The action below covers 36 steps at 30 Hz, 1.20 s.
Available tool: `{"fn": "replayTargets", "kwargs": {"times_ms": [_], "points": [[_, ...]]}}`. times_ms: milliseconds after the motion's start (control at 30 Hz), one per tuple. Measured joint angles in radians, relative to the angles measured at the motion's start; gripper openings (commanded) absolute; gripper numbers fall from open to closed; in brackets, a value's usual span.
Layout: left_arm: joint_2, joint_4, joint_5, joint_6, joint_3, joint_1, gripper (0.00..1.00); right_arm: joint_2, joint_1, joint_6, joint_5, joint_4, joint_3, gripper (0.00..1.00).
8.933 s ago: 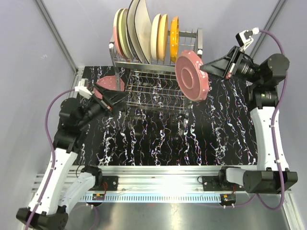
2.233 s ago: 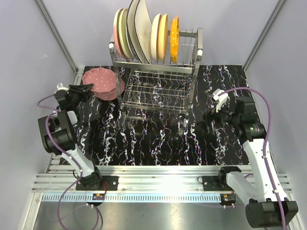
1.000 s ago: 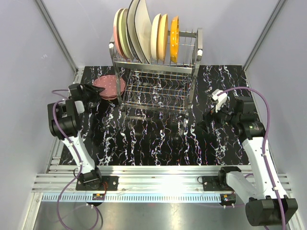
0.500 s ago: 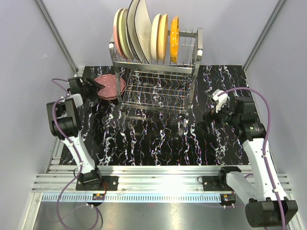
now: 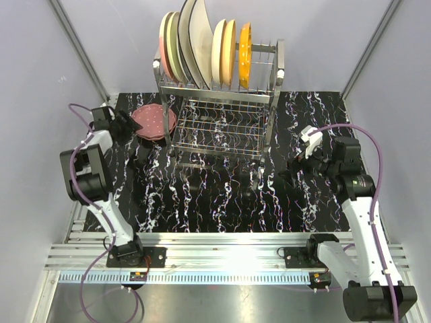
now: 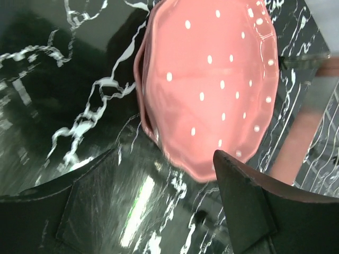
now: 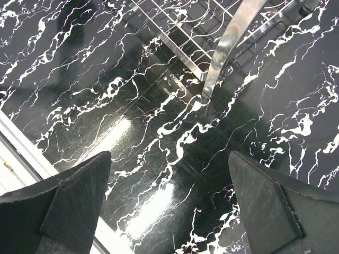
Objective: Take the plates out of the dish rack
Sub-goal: Place the plate on the table, then grab a plate with the right arm
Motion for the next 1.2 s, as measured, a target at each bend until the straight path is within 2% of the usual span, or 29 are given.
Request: {"fn": "replayTargets", "kwargs": {"times_ms": [200,233,267,333,433,633,867,1067,1200], "points": [[-0.25,-0.035,-0.032,0.067,-0.125,0.0,0.77,-0.021,0.0,-0.003,-0.002,0.001,-0.005,1.0],[-0.317,-0.032,-0.031,0.074,-0.154,0.0,0.82,-0.025,0.0,-0.005,-0.006,0.0,-0.005,1.0],[-0.385,-0.034,-0.031,0.085,-0.182,0.0,0.84,-0.027,-0.001,-0.008,-0.012,0.0,-0.005,1.0],[-0.52,-0.032,-0.031,0.106,-0.226,-0.004,0.99,-0.026,-0.001,-0.017,-0.028,-0.016,0.003,1.0],[-0.742,-0.018,-0.03,0.139,-0.299,-0.017,0.99,-0.009,-0.002,-0.03,-0.048,-0.069,0.051,1.0],[-1.077,-0.007,0.0,0.183,-0.404,-0.041,0.99,0.105,-0.002,-0.033,-0.129,-0.206,0.324,1.0],[-1.21,-0.051,0.021,0.2,-0.521,-0.11,0.99,0.286,0.023,0.039,-0.184,-0.288,0.671,0.99],[-1.257,-0.148,0.024,0.279,-0.535,-0.18,0.99,0.497,0.206,0.137,-0.121,-0.309,0.995,0.96],[-1.332,-0.177,0.011,0.355,-0.558,-0.245,0.99,0.613,0.258,0.24,-0.085,-0.282,1.156,0.91]]}}
